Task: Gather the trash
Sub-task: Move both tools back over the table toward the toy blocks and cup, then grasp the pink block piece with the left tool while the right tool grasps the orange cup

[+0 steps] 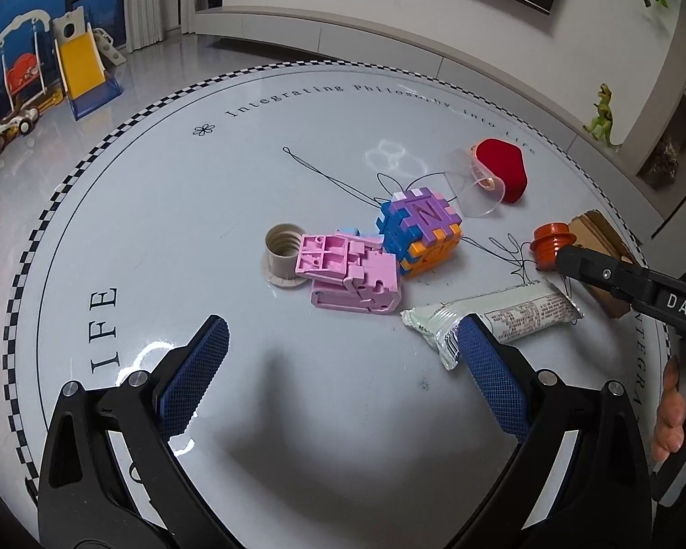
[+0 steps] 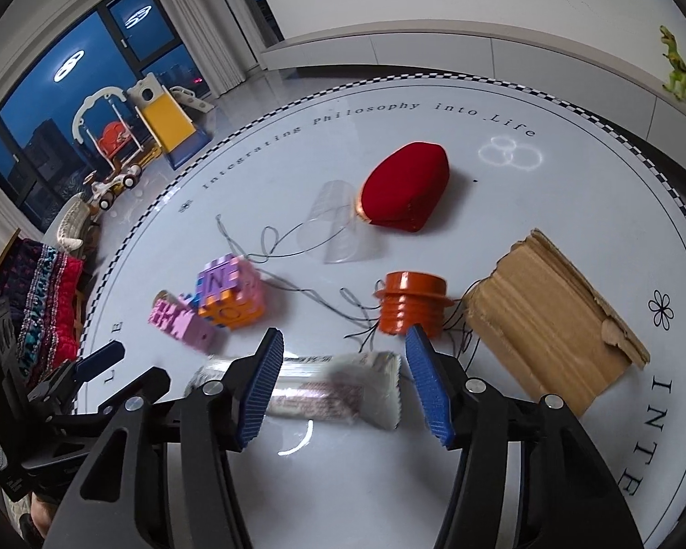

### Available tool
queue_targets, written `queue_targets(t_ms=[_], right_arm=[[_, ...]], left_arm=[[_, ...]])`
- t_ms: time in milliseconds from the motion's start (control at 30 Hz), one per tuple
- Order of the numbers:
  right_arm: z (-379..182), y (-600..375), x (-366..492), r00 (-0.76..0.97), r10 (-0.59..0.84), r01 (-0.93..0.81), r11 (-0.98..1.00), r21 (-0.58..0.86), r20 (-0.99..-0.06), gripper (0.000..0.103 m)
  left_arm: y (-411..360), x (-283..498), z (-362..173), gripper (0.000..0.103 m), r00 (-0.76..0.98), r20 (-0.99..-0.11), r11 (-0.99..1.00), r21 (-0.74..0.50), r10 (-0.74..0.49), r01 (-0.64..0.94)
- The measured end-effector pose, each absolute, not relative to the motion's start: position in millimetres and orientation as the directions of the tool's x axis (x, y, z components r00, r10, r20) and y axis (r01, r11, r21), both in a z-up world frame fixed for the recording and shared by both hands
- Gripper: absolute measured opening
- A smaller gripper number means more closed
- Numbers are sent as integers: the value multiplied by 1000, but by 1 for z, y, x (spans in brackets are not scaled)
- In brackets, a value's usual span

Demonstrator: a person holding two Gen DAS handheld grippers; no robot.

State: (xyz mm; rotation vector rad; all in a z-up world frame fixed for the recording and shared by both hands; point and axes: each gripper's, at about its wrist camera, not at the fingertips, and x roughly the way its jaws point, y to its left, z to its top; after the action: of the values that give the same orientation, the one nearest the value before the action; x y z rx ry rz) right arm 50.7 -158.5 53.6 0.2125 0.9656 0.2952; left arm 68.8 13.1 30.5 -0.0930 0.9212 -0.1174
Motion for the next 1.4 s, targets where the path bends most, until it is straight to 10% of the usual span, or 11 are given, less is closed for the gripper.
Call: queue_targets(t_ms=[700,1133,1400], right_arm=[[27,-159,95,538,242,-141,970,196,-807,46],[28,-156,90,529,271,-145,963,228,-804,46],[34,-160,80,524,299,-142,954,264,-798,45]], left_arm=[[11,102,10,95,574,-802,986,-136,-165,93],[9,99,10,49,599,-784,983,-81,-164,163],[10,87,15,49,608,-772,981,-107,-187,164]])
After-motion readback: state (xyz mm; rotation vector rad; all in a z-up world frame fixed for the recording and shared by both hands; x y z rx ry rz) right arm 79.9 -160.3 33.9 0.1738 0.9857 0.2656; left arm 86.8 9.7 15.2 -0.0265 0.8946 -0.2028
